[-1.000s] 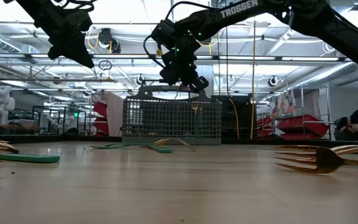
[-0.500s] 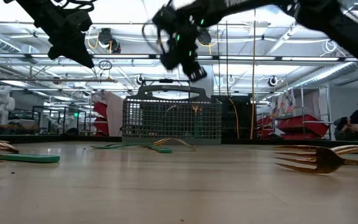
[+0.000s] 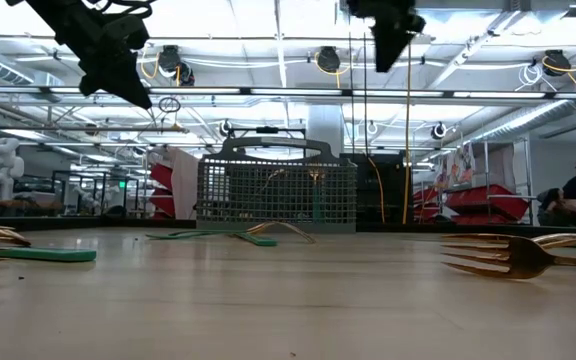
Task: Sort silverware
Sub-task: Put the green knife into the gray bin
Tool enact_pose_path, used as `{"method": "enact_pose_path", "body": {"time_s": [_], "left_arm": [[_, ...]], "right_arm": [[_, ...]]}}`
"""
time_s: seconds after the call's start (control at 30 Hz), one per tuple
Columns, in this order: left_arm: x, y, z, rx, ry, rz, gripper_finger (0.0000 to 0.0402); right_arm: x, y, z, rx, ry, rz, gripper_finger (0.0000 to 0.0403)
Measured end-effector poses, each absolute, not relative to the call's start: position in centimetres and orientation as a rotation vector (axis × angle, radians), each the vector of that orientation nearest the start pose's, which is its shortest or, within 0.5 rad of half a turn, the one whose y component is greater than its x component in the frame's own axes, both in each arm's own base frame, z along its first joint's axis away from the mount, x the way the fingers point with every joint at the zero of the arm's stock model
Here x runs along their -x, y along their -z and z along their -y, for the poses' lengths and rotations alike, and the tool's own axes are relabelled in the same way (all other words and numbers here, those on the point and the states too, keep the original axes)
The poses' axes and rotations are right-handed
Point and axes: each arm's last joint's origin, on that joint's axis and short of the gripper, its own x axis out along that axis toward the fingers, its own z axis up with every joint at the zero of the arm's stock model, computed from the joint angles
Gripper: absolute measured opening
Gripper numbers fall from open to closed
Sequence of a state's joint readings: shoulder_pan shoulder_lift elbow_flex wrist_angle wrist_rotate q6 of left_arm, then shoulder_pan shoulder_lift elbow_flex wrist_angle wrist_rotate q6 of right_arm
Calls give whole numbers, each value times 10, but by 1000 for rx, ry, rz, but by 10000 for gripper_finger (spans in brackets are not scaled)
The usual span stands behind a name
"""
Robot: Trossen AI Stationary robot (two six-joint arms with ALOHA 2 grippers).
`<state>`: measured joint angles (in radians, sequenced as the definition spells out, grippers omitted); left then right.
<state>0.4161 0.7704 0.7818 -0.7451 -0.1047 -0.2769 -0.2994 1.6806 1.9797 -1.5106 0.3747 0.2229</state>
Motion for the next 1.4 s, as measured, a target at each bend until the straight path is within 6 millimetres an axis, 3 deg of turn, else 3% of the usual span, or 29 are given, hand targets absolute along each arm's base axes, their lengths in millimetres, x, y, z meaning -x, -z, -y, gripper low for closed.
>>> {"method": "enact_pose_path", "body": {"time_s": [0.07, 0.17, 0.3, 0.47, 0.63, 0.83, 1.13, 1.4], "left_arm": [[-133, -286, -62, 370, -596, -658, 10], [-133, -286, -62, 369, -592, -657, 10], [-133, -286, -61, 368, -586, -658, 10], [-134, -286, -60, 375, -564, -656, 10], [-134, -286, -60, 377, -554, -657, 10], [-134, -286, -59, 385, -536, -660, 10], [-134, -286, -59, 384, -537, -661, 10], [-134, -286, -59, 382, -542, -660, 10]], "right_arm": [[-269, -395, 88, -157, 682, -1217, 139], [-249, -352, 84, -212, 721, -1426, 139], [-234, -302, 74, -384, 653, -1477, 139], [-219, -250, 66, -470, 618, -1620, 152], [-216, -224, 62, -527, 561, -1625, 210], [-218, -208, 61, -538, 553, -1560, 263], [-207, -169, 63, -532, 594, -1590, 257], [-202, -146, 72, -517, 571, -1629, 256]]}}
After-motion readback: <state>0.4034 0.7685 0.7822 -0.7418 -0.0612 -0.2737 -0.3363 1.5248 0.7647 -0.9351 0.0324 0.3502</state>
